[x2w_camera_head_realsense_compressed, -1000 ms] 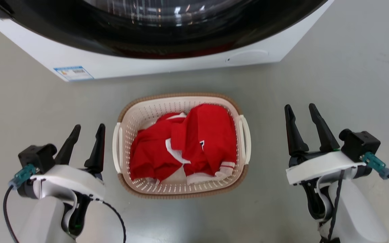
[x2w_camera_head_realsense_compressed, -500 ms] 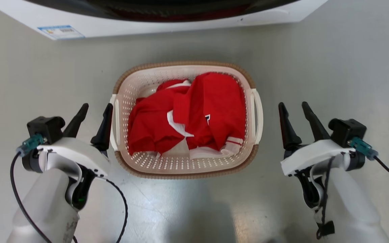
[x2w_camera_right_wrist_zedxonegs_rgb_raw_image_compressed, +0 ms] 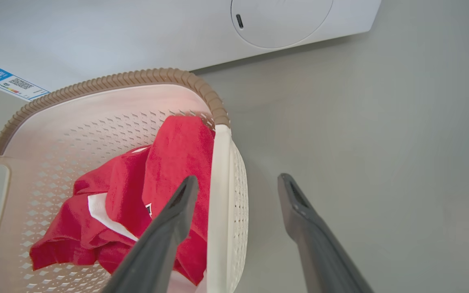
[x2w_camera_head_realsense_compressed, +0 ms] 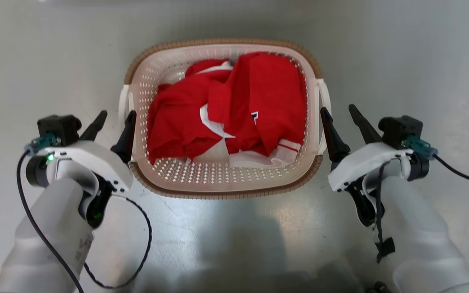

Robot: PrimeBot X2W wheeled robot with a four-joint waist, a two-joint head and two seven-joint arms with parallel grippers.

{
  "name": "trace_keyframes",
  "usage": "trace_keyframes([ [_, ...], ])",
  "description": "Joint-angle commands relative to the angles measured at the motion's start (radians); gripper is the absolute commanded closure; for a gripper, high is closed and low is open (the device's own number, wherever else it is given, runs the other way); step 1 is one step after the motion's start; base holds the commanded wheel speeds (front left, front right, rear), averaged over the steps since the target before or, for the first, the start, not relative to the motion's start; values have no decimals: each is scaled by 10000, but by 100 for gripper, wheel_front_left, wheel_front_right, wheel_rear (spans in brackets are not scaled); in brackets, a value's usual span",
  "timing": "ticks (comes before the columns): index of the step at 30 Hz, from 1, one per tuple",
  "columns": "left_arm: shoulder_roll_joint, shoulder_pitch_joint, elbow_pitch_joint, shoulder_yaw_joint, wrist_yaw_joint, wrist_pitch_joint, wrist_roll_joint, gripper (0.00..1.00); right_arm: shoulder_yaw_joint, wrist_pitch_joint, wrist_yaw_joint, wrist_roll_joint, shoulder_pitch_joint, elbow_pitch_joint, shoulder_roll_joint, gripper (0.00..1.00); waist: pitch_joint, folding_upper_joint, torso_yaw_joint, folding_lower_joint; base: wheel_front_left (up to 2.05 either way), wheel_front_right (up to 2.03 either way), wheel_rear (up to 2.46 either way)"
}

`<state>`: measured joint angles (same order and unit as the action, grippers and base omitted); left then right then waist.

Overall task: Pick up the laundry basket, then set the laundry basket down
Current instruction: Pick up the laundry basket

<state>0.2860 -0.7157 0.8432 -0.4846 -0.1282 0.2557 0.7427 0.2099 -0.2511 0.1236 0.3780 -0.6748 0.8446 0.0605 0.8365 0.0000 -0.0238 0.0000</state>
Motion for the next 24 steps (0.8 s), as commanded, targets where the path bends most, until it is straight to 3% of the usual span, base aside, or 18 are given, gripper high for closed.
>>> trace_keyframes([
  [1,439,-245,96,42,-25,61,181,0,387,-107,71,131,64,110,-103,0,344,0,3,0,0,0,0],
  [16,496,-1131,752,-1319,-25,61,1338,0,793,-107,71,462,-759,558,-103,0,1127,0,33,0,0,0,0],
  [20,508,-1236,793,-1550,-25,61,1558,12,803,-107,71,485,-805,436,-103,0,1130,0,48,0,0,0,0],
  [21,516,-1248,796,-1587,-25,61,1598,15,806,-107,71,483,-795,417,-103,11,1123,0,53,0,0,0,0],
  [22,522,-1256,801,-1625,-25,61,1639,22,812,-107,71,480,-786,410,-103,32,1117,0,60,0,0,0,0],
  [23,526,-1263,812,-1664,-25,61,1681,47,822,-107,71,481,-784,403,-103,60,1111,0,64,0,0,0,0],
  [24,529,-1271,824,-1700,-25,61,1726,60,834,-107,71,489,-782,394,-103,74,1102,0,64,0,0,0,0],
])
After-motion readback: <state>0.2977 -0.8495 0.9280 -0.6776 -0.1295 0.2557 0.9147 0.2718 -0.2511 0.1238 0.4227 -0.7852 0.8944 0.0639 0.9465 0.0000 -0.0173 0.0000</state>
